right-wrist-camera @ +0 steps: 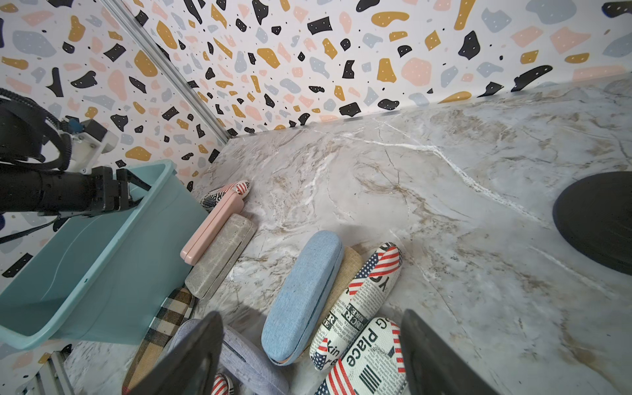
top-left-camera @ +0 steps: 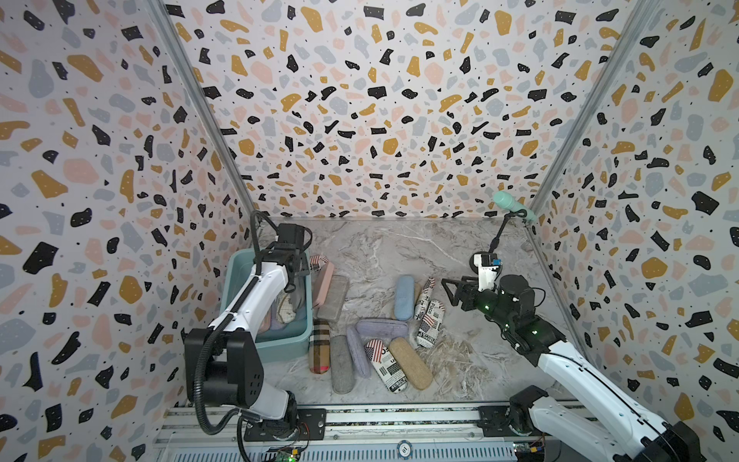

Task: Put the glasses cases into the storage boxes
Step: Place the glasses case in the storage box, then adjust the glasses case at the center of the board.

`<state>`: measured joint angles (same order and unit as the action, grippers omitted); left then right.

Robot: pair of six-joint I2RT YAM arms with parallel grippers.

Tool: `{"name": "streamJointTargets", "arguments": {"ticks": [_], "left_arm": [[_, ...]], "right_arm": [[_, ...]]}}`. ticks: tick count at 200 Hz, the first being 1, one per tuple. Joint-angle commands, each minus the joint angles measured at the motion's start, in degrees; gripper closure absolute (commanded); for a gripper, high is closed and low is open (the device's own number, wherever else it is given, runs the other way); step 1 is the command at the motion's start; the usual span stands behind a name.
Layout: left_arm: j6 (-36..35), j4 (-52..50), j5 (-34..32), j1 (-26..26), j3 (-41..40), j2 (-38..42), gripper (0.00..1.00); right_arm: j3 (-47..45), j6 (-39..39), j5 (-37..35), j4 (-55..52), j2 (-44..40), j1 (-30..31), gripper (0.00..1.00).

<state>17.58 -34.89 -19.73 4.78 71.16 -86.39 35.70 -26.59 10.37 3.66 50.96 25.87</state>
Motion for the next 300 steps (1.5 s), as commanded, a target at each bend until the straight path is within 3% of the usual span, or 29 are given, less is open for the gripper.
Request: {"name": "streamJointTargets", "arguments": {"ticks": [1, 37, 67, 113, 148, 175, 209, 275, 300], "left_arm": [[-0.1, -0.6, 2.9, 0.5, 3.7, 0.8, 0.19], [0.4, -0.9, 5.0, 0.5, 7.6, 5.6, 0.2], [1.7, 3.3, 10.7, 0.5, 8.5, 11.3, 0.21], [13.6, 29.2, 26.1, 1.3, -0.8, 19.2, 0.31], [19.2, 39.8, 31.6, 5.3, -0.7, 14.2, 0.35], [17.8, 39.6, 34.7, 10.7, 3.5, 7.8, 0.36], [14.4, 41.6, 37.6, 16.4, 0.6, 4.5, 0.35], [15.1, 43.8, 37.0, 16.7, -5.9, 7.1, 0.33], [15.1, 44.5, 36.6, 16.7, -7.0, 8.2, 0.33]], "right_arm": [[0.5, -0.3, 0.2, -1.4, -1.6, -0.2, 0.18], [1.5, -0.3, 0.2, -2.8, -2.5, -0.2, 0.18], [2.8, -0.1, -1.4, -5.3, -1.3, -0.2, 0.19], [5.3, -0.4, -5.8, -15.6, 5.6, -0.2, 0.27], [2.3, -3.0, -3.3, -16.9, 8.3, 0.5, 0.24], [0.3, -5.8, -4.8, -15.5, 11.0, 4.4, 0.15], [0.2, -10.5, -6.6, -14.2, 17.0, 10.5, 0.11], [1.9, -16.5, -11.2, -14.0, 28.7, 16.6, 0.07], [2.1, -17.0, -17.2, -16.5, 30.4, 16.6, 0.14]]}}
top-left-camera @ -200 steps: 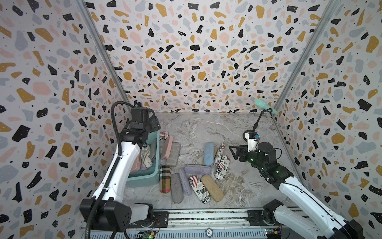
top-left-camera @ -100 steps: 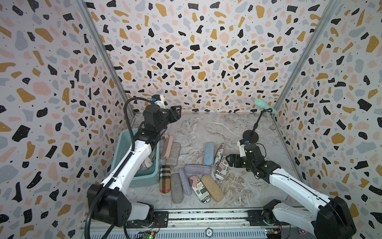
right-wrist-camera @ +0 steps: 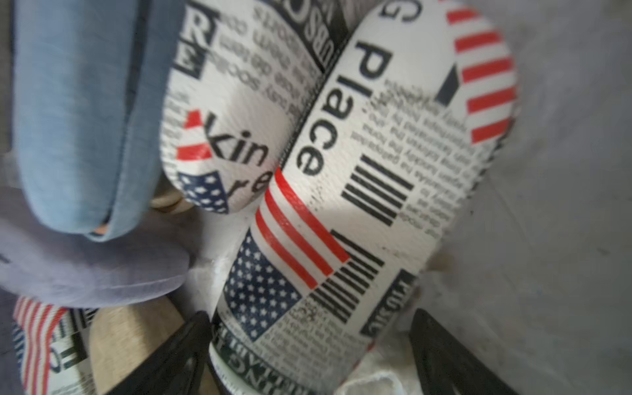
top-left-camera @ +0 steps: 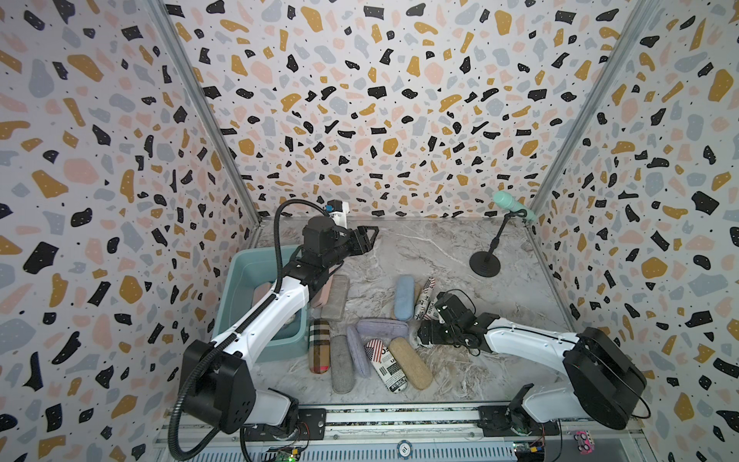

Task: Put the glasses cases into the storage boxes
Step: Adjust the glasses case at the center of the board, then pick up the glasses case at the center of the board.

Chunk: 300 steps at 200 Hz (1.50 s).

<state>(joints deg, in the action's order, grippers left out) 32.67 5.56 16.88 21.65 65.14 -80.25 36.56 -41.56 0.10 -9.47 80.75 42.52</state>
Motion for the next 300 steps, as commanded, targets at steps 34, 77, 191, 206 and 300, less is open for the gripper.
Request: {"name": "streamJointTargets", "arguments": {"ticks": [34, 77, 191, 206, 300], "left_arm": [[0.0, 3.9, 0.0, -0.2, -1.0, 1.9, 0.32], [0.0, 4.0, 0.6, -0.2, -1.1, 1.8, 0.32], [0.4, 4.6, 1.4, 0.0, -1.4, 1.1, 0.31], [0.5, 4.6, 1.4, 0.1, -1.3, 1.1, 0.32], [1.2, 6.3, 3.3, 1.7, -2.0, 0.0, 0.3]], "right_arm": [[-2.3, 0.9, -5.4, -0.9, -3.1, -4.5, 0.27], [-1.5, 11.3, 1.3, -1.3, -4.9, -10.5, 0.16], [1.5, 15.5, -2.8, -5.0, 2.5, -6.7, 0.22], [1.4, 15.0, -3.3, -4.7, 2.6, -6.6, 0.29], [1.8, 14.3, -6.9, -4.2, -12.0, -6.7, 0.46]]}}
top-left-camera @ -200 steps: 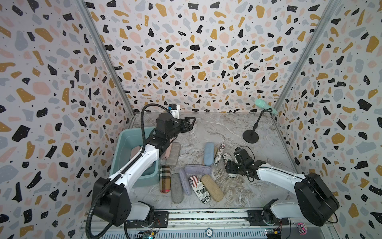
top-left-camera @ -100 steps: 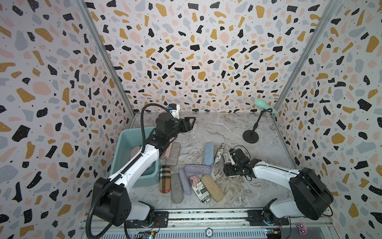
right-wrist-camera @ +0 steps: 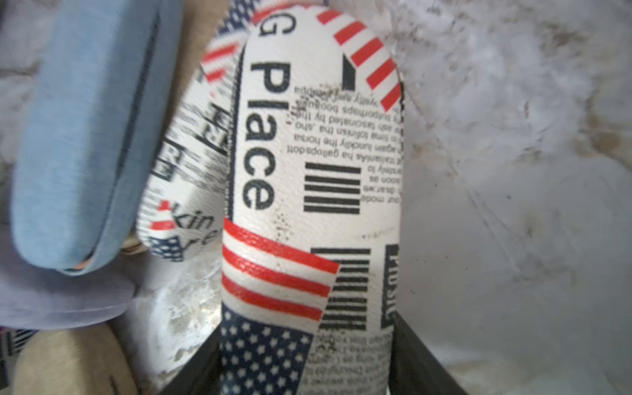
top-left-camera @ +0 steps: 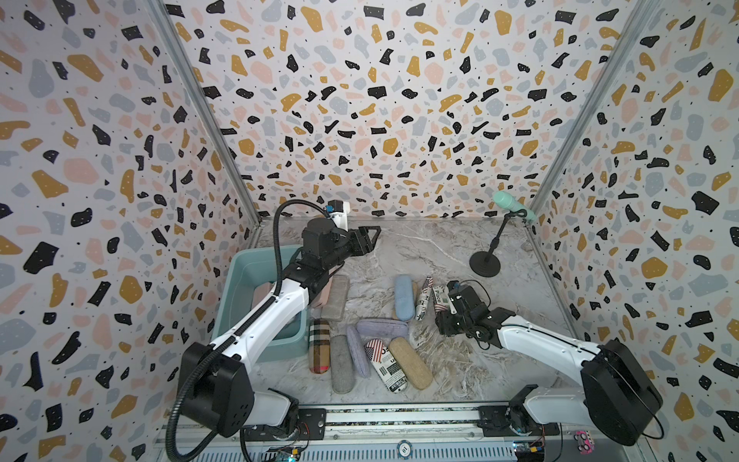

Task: Put the glasses cases into the storage boxes
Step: Pick up the glasses case at the center of the board.

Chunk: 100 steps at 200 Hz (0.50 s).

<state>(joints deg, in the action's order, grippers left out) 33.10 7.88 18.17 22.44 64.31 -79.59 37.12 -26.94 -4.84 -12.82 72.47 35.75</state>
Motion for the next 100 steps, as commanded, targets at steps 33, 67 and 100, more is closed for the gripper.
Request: {"name": "streamJointTargets", "arguments": {"ticks": [33, 67, 100], "left_arm": [[3.0, 7.9, 4.6, 2.1, -2.3, -1.6, 0.28], [7.0, 14.6, 7.6, 3.1, -4.9, -2.2, 0.21], [7.9, 16.6, 9.1, 4.7, -5.4, -3.6, 0.1]], "right_arm": [[5.8, 0.7, -0.5, 1.1, -6.6, 1.0, 0.46], [12.7, 2.1, -1.9, 4.2, -5.0, 4.9, 0.47], [17.9, 4.0, -2.7, 8.1, -1.3, 8.1, 0.47]]}}
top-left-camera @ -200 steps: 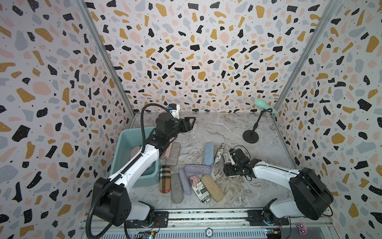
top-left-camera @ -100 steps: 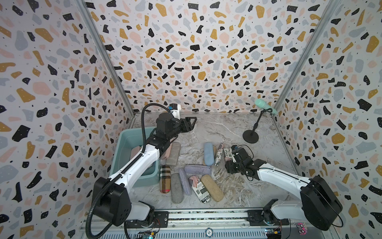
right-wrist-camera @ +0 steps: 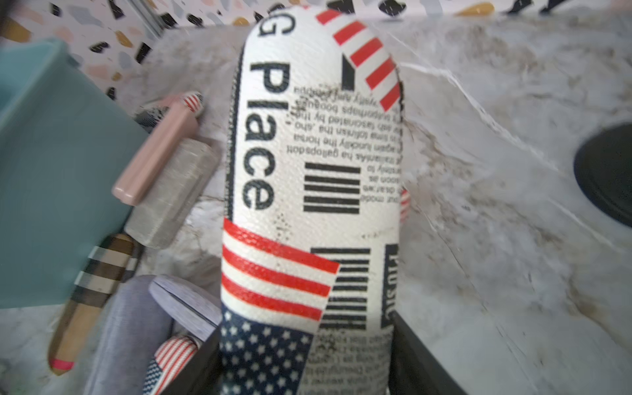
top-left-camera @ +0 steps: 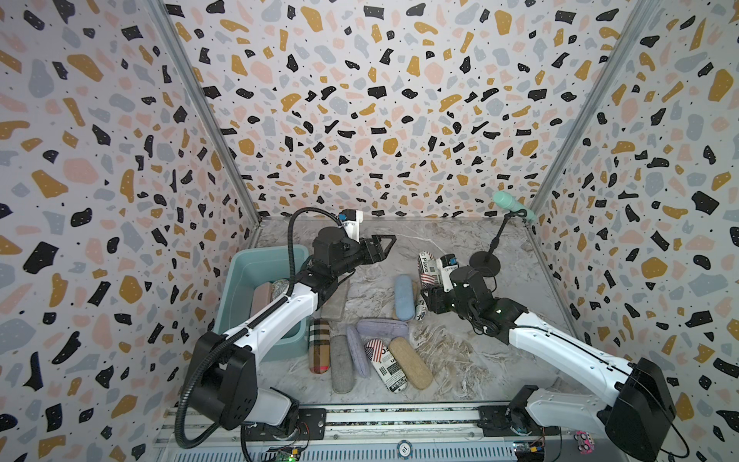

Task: Put the glasses cases into the storage boxes
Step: Pick up the glasses case at the center of the board.

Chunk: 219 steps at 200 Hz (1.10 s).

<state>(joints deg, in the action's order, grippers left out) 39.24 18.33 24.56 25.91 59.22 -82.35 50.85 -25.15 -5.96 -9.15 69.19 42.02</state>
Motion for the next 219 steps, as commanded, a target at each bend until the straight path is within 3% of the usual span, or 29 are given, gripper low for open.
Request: {"name": "streamJointTargets", "arguments": {"ticks": [1, 40, 128, 180, 219], "left_arm": [[1.8, 6.2, 2.8, 1.2, -0.3, -0.9, 0.1], [1.2, 5.0, 2.8, 2.5, 0.0, -1.8, 0.09], [1.1, 1.0, 3.1, 4.6, 2.2, -5.1, 0.38], [3.7, 5.0, 4.9, 4.7, 1.1, -5.2, 0.62], [4.2, 5.3, 4.6, 4.6, 1.0, -4.9, 0.67]], "right_arm": [[4.3, 2.2, -1.6, 4.5, 2.1, 1.9, 0.47], [8.5, 3.6, -2.1, 6.6, 5.6, 4.4, 0.47], [11.6, 3.6, -1.8, 8.6, 8.2, 6.4, 0.48], [11.9, 3.4, -1.8, 9.1, 8.9, 6.7, 0.47], [11.7, 3.3, -1.7, 9.5, 8.6, 6.7, 0.36]]}}
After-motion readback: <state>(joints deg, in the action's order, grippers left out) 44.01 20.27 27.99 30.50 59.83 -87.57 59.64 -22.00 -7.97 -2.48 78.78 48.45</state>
